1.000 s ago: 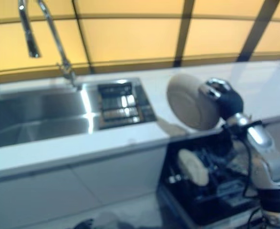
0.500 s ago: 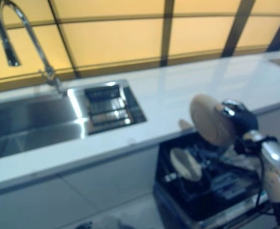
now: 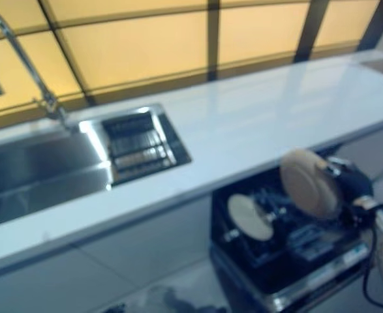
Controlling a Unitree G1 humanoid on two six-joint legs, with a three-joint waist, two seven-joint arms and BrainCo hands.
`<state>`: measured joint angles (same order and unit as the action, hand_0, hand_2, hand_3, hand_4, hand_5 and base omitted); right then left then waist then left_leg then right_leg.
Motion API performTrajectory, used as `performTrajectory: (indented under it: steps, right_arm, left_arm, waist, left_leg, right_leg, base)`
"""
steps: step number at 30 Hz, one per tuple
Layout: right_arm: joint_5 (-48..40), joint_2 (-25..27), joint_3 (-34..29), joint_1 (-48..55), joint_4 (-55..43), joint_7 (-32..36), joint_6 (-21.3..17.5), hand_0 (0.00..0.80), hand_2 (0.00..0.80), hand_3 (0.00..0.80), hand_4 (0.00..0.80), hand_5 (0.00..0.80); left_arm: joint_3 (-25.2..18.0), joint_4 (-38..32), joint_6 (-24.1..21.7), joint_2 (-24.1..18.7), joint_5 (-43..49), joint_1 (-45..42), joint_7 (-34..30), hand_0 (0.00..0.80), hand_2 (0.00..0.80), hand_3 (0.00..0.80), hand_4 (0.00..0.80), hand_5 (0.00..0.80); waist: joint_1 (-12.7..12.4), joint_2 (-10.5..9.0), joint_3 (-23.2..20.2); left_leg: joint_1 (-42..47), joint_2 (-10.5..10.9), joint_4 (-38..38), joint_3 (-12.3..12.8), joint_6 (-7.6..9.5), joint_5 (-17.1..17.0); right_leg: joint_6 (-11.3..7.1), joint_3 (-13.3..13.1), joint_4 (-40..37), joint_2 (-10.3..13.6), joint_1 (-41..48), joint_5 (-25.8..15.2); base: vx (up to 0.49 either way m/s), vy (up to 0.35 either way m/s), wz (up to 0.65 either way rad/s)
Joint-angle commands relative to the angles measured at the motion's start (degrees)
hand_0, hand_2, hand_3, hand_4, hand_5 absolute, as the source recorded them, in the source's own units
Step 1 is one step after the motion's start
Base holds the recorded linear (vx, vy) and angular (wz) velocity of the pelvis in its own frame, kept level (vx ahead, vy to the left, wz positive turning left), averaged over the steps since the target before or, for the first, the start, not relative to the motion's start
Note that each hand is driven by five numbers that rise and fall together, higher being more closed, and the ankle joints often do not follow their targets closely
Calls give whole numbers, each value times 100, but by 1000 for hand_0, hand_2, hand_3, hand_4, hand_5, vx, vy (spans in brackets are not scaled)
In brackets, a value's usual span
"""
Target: Take plates into dishwasher
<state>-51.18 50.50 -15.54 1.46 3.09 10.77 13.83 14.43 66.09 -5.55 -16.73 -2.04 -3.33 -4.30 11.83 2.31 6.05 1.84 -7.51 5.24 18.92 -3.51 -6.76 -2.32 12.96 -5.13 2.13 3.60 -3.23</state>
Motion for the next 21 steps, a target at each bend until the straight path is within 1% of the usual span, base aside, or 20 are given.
performTrajectory:
  steps: [1, 10, 21]
  right_arm:
    - [-15, -190, -387, -478, 45, -5, -257, 800, 800, 800, 800, 800]
    - [55, -355, -202, -580, 429, -130, -192, 800, 800, 800, 800, 800]
    - [134, -326, -10, -975, 659, -455, -188, 800, 800, 800, 800, 800]
  left_arm:
    - [-348, -40, -122, -489, -268, 348, -19, 0, 0, 0, 0, 0]
    - [-273, -180, -133, -521, -240, 415, -65, 0, 0, 0, 0, 0]
    - [-145, -350, -102, -495, -363, 549, -128, 0, 0, 0, 0, 0]
  waist:
    - [-39, -521, 312]
    - [-15, -379, 549]
    - [13, -161, 823]
  left_leg:
    - [471, 307, -24, 495, 195, 1081]
    - [354, 328, -24, 432, 162, 1041]
    - [201, 350, -24, 354, 98, 938]
  right_leg:
    - [49, -8, 19, -207, 89, 673]
    - [71, -44, 81, -160, -67, 692]
    - [126, -97, 171, -113, -266, 708]
  base:
    - [5, -33, -1]
    - [11, -42, 0]
    - [0, -23, 0]
